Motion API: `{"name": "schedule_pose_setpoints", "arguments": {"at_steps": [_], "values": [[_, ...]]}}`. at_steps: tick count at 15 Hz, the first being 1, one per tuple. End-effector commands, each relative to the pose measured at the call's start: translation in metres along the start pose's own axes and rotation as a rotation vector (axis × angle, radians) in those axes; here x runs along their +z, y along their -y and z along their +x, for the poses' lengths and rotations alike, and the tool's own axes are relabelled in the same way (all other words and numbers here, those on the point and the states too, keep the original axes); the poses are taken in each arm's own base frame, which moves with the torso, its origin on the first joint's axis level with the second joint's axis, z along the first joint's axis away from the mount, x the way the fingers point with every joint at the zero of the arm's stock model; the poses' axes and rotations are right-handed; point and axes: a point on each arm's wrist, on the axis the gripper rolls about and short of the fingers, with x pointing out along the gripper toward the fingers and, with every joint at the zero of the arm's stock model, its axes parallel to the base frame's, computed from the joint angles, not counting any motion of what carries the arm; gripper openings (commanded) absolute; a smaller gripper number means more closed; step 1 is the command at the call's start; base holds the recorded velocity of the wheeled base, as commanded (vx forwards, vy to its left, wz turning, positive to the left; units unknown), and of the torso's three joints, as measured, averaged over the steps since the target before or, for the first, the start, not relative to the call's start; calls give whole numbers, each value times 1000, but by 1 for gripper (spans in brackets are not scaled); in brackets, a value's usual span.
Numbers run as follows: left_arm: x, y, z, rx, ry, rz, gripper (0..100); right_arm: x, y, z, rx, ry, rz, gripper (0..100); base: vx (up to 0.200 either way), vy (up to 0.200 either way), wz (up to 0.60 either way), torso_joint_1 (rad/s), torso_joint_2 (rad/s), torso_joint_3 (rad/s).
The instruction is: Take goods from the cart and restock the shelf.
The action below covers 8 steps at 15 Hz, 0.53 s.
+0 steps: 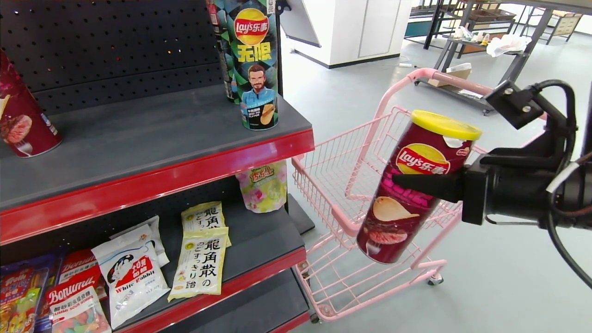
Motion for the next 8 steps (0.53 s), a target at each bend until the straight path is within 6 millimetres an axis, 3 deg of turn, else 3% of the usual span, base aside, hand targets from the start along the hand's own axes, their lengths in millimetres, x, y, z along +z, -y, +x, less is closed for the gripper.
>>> {"name": "schedule_pose_setpoints", "arguments": {"at_steps": [1, 8], "values": [[0, 0, 0, 0, 0, 0, 100, 0, -6, -14, 17, 28, -8, 0, 0, 0, 0, 0, 0, 0], [0, 0, 0, -3, -2, 0, 100, -11, -7, -12, 25, -10, -40, 0, 0, 0, 0, 0, 0, 0]]}}
